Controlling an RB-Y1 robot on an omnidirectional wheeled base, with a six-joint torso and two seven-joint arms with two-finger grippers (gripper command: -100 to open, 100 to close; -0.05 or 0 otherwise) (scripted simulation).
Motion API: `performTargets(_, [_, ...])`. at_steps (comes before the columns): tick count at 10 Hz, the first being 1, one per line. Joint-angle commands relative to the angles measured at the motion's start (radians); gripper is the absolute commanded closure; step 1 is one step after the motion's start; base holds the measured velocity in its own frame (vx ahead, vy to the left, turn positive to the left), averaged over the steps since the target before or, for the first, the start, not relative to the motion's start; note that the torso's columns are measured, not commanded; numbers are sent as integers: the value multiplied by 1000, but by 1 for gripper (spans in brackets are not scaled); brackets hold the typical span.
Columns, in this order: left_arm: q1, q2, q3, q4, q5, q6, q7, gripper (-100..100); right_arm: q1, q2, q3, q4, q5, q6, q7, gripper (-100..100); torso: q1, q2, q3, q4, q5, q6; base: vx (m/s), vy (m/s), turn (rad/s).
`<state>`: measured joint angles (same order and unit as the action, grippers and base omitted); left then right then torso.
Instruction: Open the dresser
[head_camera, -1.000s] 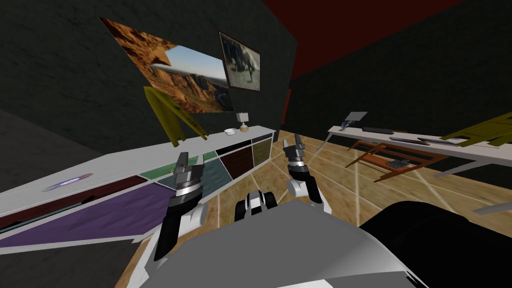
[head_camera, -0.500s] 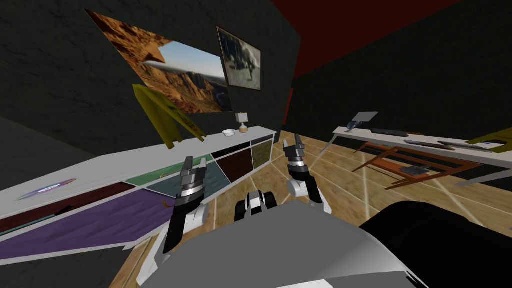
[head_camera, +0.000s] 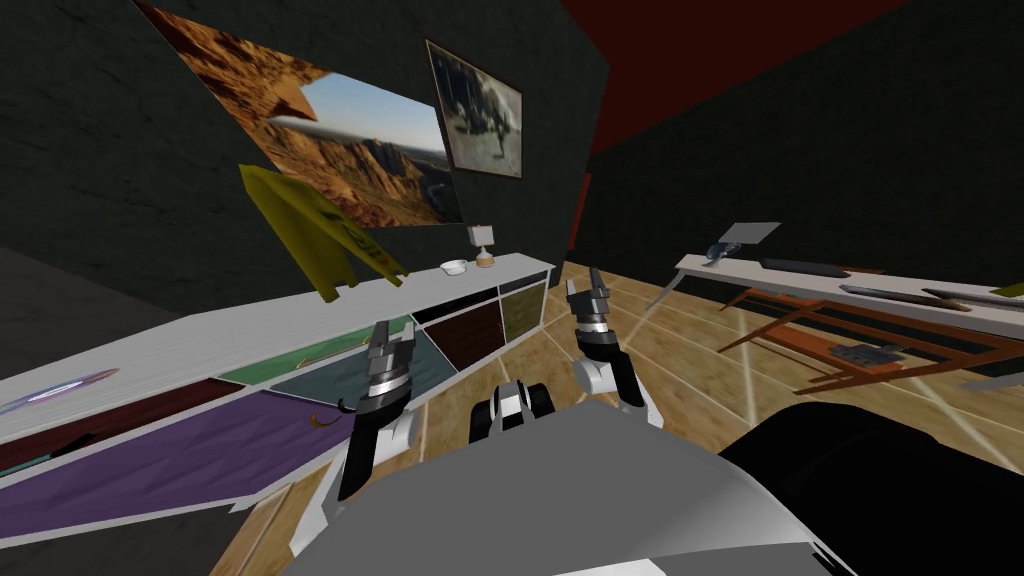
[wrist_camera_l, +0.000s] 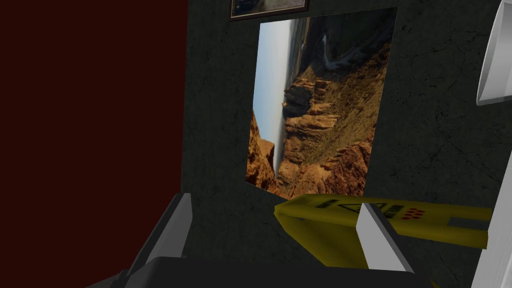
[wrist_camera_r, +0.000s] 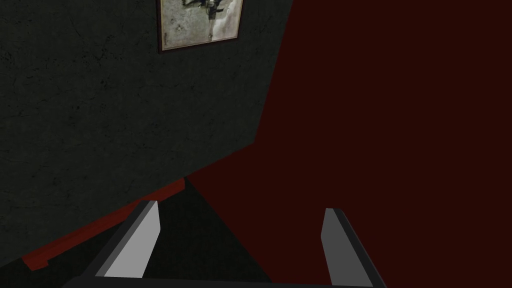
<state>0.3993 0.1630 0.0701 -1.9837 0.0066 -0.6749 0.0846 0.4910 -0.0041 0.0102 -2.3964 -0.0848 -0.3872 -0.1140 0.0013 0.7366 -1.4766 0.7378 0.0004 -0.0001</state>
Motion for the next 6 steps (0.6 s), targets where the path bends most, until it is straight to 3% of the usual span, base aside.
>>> performTargets(1, [-11,-1,2,65,7,-47,5,-100,0,0,0,0,0,0,0,0,-1,0,0,0,0,0,93,-65,30])
performTargets(6, [-33,-6,12,206,27,-159,22,-100,0,0,0,0,0,0,0,0,1,3,2,1,0,0,104,-92,42])
